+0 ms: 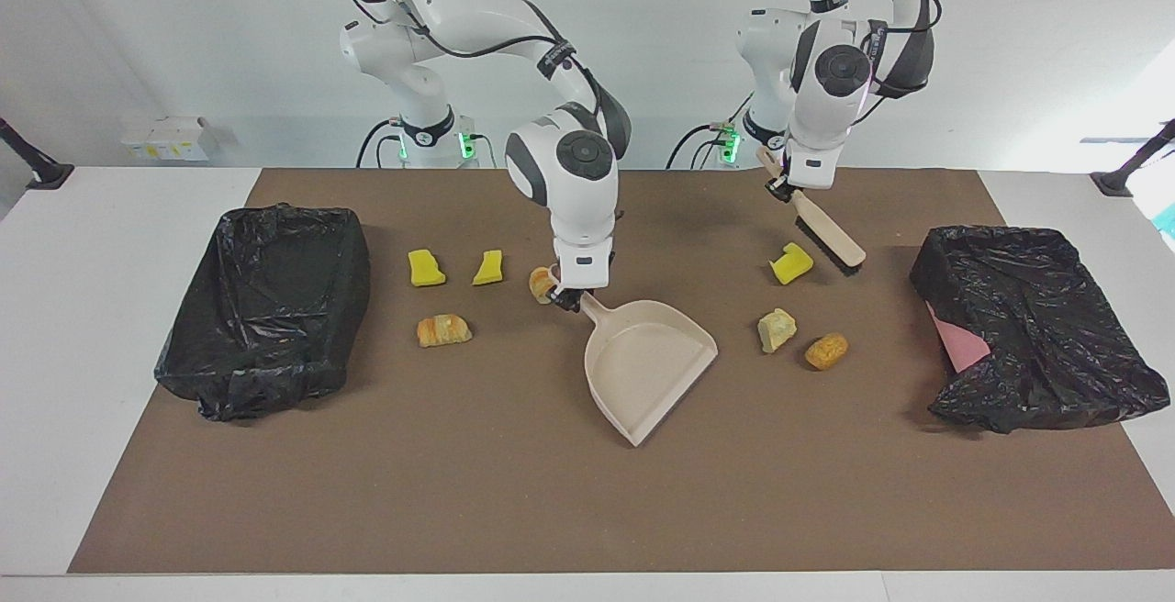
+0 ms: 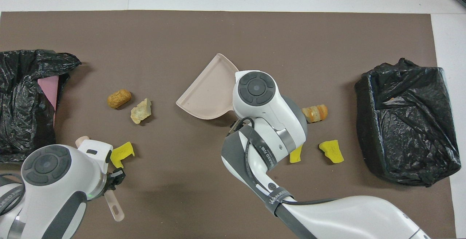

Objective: Sweep and dump trash in bin
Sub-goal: 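Lift the dustpan with the right gripper while the left gripper lifts the brush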

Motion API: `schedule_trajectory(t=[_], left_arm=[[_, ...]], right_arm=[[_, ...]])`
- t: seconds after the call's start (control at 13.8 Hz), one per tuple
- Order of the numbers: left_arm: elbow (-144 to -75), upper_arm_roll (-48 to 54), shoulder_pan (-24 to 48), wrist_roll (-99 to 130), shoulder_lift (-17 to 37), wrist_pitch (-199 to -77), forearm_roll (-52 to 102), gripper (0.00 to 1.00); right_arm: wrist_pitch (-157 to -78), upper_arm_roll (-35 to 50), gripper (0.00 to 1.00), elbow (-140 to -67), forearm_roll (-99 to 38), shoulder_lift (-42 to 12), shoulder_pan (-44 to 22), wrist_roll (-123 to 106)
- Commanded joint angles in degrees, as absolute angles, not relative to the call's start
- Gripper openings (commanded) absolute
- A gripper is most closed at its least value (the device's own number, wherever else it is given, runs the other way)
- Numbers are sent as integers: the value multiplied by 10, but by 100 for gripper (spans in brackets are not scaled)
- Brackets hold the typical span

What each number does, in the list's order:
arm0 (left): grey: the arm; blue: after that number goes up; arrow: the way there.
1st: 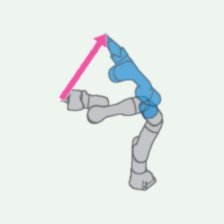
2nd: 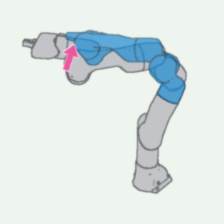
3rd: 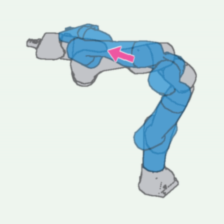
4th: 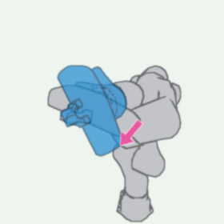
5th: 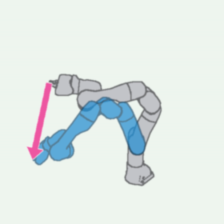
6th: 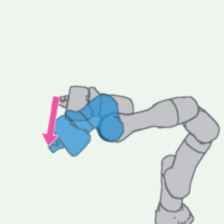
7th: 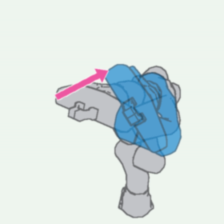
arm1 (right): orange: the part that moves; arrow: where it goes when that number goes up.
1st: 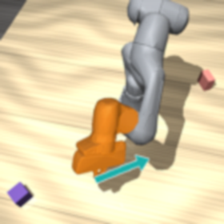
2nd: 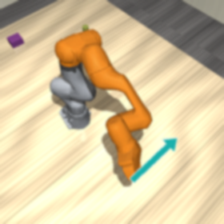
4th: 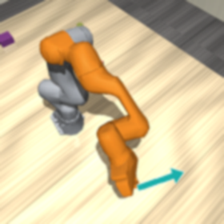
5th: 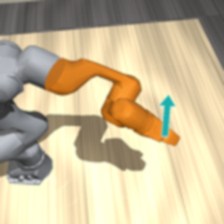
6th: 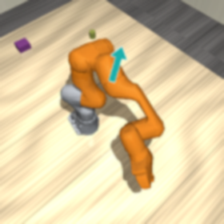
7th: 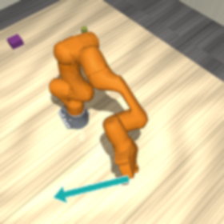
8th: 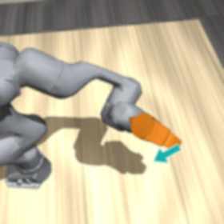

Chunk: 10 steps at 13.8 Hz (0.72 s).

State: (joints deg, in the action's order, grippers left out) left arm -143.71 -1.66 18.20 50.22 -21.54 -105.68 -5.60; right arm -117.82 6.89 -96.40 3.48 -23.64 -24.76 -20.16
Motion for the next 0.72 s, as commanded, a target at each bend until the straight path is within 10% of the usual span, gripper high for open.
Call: schedule_trajectory(t=[0.0,0.65], left_arm=[[-1455,-14,157,521,-238,-1054,-66,0],[-1431,-13,162,321,-149,-1211,49,0]], right_arm=[[-1165,73,0,-949,44,-242,-241,-312],[-1131,74,0,-948,130,-241,-240,-505]])
